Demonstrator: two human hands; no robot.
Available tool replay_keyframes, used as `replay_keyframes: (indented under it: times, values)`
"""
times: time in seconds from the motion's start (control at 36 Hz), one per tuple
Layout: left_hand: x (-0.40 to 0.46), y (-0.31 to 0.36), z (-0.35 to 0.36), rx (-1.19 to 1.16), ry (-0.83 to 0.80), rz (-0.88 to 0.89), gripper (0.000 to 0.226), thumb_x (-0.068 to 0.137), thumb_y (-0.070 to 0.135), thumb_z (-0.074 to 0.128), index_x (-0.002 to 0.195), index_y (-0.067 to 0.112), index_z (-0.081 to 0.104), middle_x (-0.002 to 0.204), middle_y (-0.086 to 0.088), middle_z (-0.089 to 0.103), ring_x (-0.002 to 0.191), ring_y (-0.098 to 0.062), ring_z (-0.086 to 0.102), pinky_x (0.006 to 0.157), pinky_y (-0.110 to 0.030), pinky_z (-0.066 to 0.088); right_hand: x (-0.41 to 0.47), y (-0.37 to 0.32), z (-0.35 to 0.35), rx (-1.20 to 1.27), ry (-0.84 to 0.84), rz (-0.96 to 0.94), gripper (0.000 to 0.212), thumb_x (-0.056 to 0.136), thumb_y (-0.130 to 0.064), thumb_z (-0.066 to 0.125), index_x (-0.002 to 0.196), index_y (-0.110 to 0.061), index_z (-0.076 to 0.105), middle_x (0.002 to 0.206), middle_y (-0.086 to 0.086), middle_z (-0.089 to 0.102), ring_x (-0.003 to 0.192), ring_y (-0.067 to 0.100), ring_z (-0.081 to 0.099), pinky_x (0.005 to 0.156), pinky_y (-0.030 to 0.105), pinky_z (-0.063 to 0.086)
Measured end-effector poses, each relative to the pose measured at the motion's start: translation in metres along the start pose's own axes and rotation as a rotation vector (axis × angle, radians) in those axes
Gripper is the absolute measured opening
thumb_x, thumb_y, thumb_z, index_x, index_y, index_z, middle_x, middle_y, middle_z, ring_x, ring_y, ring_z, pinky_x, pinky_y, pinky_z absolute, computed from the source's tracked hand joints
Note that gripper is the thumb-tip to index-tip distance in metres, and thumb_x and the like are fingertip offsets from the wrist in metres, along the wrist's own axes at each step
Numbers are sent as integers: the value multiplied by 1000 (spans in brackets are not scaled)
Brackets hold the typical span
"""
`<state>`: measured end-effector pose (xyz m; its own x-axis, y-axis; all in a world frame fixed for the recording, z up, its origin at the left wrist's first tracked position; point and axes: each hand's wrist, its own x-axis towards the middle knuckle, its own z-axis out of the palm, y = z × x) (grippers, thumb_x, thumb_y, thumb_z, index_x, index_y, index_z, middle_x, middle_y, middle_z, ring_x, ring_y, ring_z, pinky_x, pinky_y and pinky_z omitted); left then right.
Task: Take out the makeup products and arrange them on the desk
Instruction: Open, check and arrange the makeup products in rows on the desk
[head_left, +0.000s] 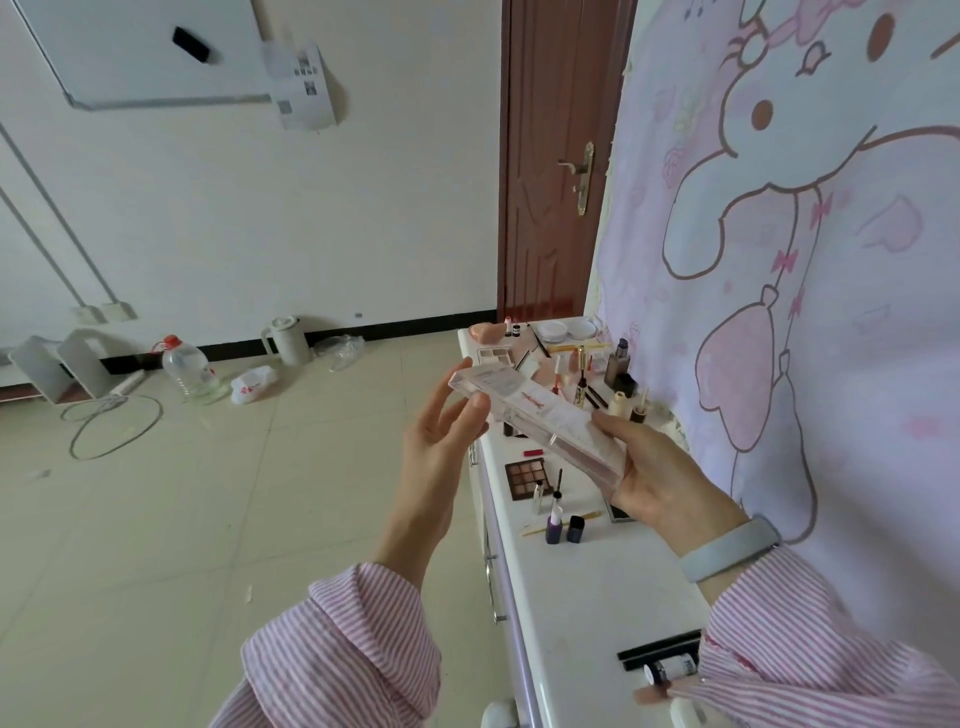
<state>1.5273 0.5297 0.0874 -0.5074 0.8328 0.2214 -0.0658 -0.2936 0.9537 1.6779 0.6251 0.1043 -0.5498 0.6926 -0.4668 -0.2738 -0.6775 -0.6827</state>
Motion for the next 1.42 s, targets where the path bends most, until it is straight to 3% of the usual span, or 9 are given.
replay_keyframes:
  times: [0.11,0.36,0.5,0.64,0.75,0.89,1.0,1.14,1.42]
  values:
    - [1,1,2,28,8,44,56,72,47,64,125,30,54,116,4,66,116,-12,56,101,-39,45,2,3,-1,77,6,65,35,92,-6,52,125,6,49,112,25,63,69,28,70,44,29,54]
    - [-4,3,6,-11,-194,37,67,77,33,63,135,44,32,131,6,54,119,-18,54,91,-33,50,2,11,1,74,-13,23,23,94,-11,50,111,3,55,101,21,67,72,28,71,48,32,55]
    - [-5,3,2,-60,-236,-70,78,85,12,64,144,39,20,125,-12,58,108,-26,62,78,-39,56,5,19,-3,-148,-92,-42,27,95,-19,48,116,-4,56,113,17,63,101,28,62,86,42,53]
    - [-10,0,6,150,-327,20,44,91,9,56,135,12,47,128,-3,59,112,-22,61,86,-35,53,-1,25,0,-328,-204,-31,31,82,-39,61,102,-17,66,83,0,70,91,21,63,77,40,51]
    - [-16,-11,8,375,-362,37,48,86,11,62,130,26,53,122,6,63,111,-10,61,92,-32,51,-2,26,-3,-218,-268,23,49,83,-58,53,114,-22,64,106,7,63,107,32,57,74,47,52]
    - [-23,-28,-2,845,-376,224,53,77,14,69,127,27,57,126,12,59,107,-5,60,89,-22,50,0,24,-10,-68,-458,111,81,83,-71,33,139,-12,37,114,22,60,94,37,64,66,44,53]
    - [-24,-30,-2,1063,-408,422,53,68,15,68,121,20,62,120,3,64,87,-15,68,66,-25,55,3,30,-17,-104,-423,73,72,86,-62,34,133,-9,45,122,22,59,109,36,59,81,47,51]
    - [-22,-28,-1,1209,-414,599,56,56,3,77,110,12,68,108,0,70,56,-16,64,44,-20,47,6,34,-19,-124,-264,-6,52,95,-49,31,122,-10,53,103,14,70,91,26,68,77,38,56]
    - [-25,-50,-4,1290,-335,823,62,43,-10,75,104,3,70,102,-6,71,85,-19,70,54,-24,53,10,46,-29,-291,-314,-72,51,92,-41,40,114,2,58,91,13,69,73,21,67,80,34,54]
